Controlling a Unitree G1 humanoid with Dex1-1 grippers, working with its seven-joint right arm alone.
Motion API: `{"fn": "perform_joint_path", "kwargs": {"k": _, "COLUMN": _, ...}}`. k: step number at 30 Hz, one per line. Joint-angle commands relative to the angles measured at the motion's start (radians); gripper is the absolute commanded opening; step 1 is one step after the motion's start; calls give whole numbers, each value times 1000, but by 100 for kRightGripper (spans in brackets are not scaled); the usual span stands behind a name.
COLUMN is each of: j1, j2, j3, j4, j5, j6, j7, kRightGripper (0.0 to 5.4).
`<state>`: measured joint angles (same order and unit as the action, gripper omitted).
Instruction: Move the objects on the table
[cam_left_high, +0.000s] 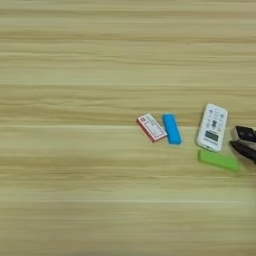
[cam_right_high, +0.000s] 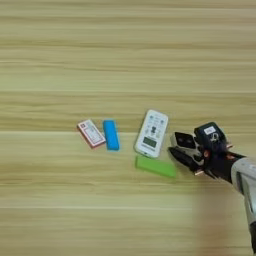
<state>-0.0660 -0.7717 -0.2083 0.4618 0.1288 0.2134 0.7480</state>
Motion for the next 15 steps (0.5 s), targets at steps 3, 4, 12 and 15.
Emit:
{"fn": "perform_joint_path", "kwargs": {"k": 3, "j1": 10, "j2": -43, "j3": 4, "j4": -17, "j5": -36, "j6": 38, "j7": -29, "kRightGripper": 292}}
{"fn": "perform_joint_path", "kwargs": {"k": 4, "j1": 8, "j2": -41, "j3": 5, "j4": -16, "j5": -36, "j6": 37, "j7": -29, "kRightGripper": 277}}
{"fn": "perform_joint_path", "kwargs": {"k": 12, "j1": -35, "j2": -4, "j3": 25, "j4": 25, "j5": -38, "j6": 22, "j7": -46, "kRightGripper": 257}}
{"fn": "perform_joint_path", "kwargs": {"k": 15, "j1": -62, "j2": 16, "j3": 37, "j4": 48, "j5": -41, "j6": 19, "j7": -61, "kRightGripper": 257}}
